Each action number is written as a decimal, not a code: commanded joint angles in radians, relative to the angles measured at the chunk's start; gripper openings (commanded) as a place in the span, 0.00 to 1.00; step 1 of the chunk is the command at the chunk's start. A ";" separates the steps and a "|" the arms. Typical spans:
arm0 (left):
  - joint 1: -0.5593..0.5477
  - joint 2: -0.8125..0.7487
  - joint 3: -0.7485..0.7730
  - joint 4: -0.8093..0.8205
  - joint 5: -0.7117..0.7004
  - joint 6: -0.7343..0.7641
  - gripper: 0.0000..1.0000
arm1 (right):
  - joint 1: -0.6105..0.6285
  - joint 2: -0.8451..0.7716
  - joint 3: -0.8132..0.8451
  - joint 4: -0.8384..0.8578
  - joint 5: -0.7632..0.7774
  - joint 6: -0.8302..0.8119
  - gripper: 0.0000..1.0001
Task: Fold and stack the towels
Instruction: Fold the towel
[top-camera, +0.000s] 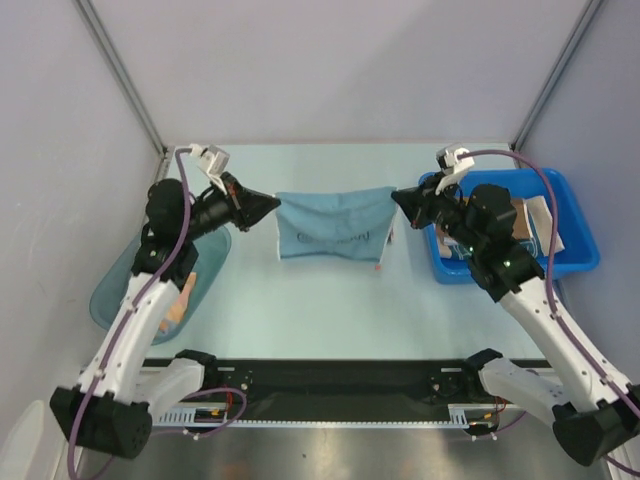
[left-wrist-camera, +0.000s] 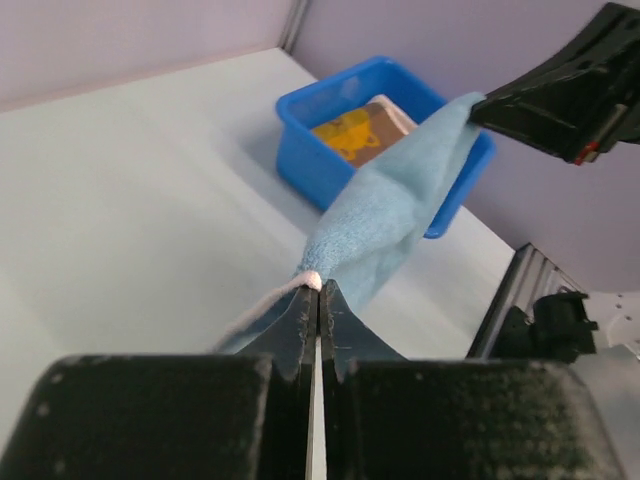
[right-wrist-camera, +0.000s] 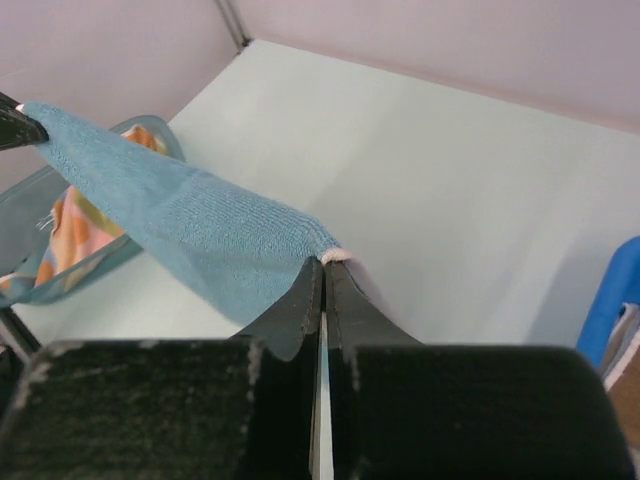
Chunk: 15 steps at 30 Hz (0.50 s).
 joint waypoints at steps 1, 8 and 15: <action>-0.071 -0.130 -0.045 -0.017 0.013 -0.018 0.00 | 0.097 -0.108 -0.013 -0.045 0.030 -0.038 0.00; -0.208 -0.197 -0.091 -0.199 -0.274 -0.043 0.00 | 0.237 -0.147 -0.115 -0.024 0.176 0.026 0.00; -0.189 -0.027 -0.178 -0.180 -0.506 -0.079 0.00 | 0.219 0.097 -0.297 0.318 0.157 0.048 0.00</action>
